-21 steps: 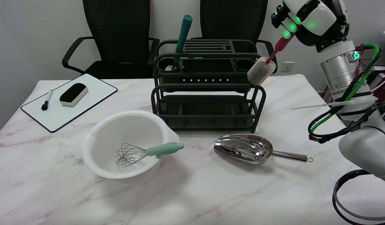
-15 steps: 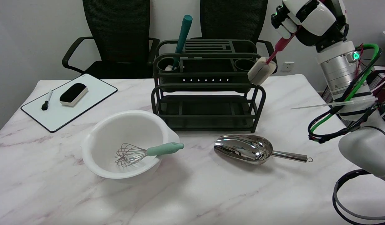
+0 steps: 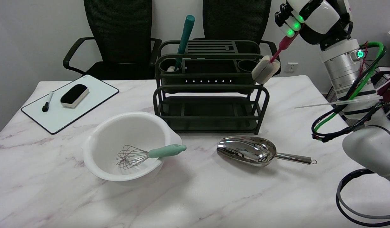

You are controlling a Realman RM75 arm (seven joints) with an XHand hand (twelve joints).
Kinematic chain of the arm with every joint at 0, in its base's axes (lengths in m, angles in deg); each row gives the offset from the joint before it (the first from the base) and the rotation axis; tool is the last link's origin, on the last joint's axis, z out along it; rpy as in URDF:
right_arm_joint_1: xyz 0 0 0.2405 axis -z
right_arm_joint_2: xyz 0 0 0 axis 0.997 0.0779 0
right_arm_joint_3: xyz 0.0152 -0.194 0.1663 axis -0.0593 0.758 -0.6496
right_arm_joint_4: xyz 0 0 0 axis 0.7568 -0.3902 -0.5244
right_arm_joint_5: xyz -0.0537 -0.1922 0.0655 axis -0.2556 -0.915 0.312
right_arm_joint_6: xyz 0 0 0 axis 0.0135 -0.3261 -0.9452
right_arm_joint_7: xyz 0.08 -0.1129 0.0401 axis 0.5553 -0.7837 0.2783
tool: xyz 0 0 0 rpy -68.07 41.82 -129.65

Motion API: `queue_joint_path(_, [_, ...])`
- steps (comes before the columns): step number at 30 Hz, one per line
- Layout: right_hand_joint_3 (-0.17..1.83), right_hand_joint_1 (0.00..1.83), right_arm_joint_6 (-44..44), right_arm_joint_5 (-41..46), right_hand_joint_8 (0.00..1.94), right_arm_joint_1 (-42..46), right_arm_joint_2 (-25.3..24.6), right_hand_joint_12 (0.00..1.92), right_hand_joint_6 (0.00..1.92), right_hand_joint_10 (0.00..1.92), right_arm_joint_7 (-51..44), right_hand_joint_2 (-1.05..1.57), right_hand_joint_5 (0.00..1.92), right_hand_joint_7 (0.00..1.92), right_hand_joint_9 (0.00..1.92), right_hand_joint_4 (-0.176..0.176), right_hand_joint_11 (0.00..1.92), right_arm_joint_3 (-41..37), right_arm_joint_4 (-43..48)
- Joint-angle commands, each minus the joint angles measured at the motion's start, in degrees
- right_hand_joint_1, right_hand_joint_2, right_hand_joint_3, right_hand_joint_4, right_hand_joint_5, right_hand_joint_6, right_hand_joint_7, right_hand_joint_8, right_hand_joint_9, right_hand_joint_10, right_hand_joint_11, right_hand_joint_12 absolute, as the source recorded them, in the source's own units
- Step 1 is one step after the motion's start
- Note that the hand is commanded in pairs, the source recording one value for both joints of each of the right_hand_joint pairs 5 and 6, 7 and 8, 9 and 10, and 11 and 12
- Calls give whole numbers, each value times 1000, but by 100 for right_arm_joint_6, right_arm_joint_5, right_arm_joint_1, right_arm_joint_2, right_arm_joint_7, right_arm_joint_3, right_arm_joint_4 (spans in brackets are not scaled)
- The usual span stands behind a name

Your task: Place the pink sponge bottle brush into the mixing bowl.

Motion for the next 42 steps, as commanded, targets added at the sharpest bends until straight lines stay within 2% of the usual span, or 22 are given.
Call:
queue_joint_path(1, [815, 1016, -437, 201, 1920, -211, 48, 1826, 1920, 1920, 34, 1015, 1920, 1920, 1920, 0, 1826, 61, 179])
queue_joint_path(8, [820, 1002, -469, 587, 1920, -507, 112, 1824, 1920, 1920, 34, 1039, 1920, 1920, 1920, 0, 1824, 476, 213])
queue_joint_path(16, [832, 976, -88, 1272, 1920, -1266, 162, 1798, 1920, 1920, 42, 1058, 1920, 1920, 1920, 0, 1798, 1629, 245])
queue_joint_path(19, [821, 978, -30, 1279, 1920, -1414, 161, 1803, 1920, 1920, 42, 1051, 1920, 1920, 1920, 0, 1803, 1728, 252])
queue_joint_path(29, [845, 906, 34, 1270, 1920, -1628, 113, 1774, 1920, 1920, 50, 1181, 1920, 1920, 1920, 0, 1774, 2326, 269])
queue_joint_path(38, [878, 898, -92, 1373, 1920, -1309, -310, 1772, 1920, 1920, 50, 1156, 1920, 1920, 1920, 0, 1772, 2664, 236])
queue_joint_path(39, [875, 896, 65, 1437, 1920, -1315, -292, 1775, 1920, 1920, 787, 1157, 1920, 1920, 1920, 0, 1775, 3255, 1269])
queue_joint_path(40, [872, 899, -64, 1357, 1920, -1310, -345, 1775, 1920, 1920, 215, 1161, 1920, 1920, 1920, 0, 1775, 2835, 467])
queue_joint_path(42, [865, 895, -137, 1335, 1920, -1343, -374, 1775, 1920, 1920, 50, 1170, 1920, 1920, 1920, 0, 1775, 2815, 235])
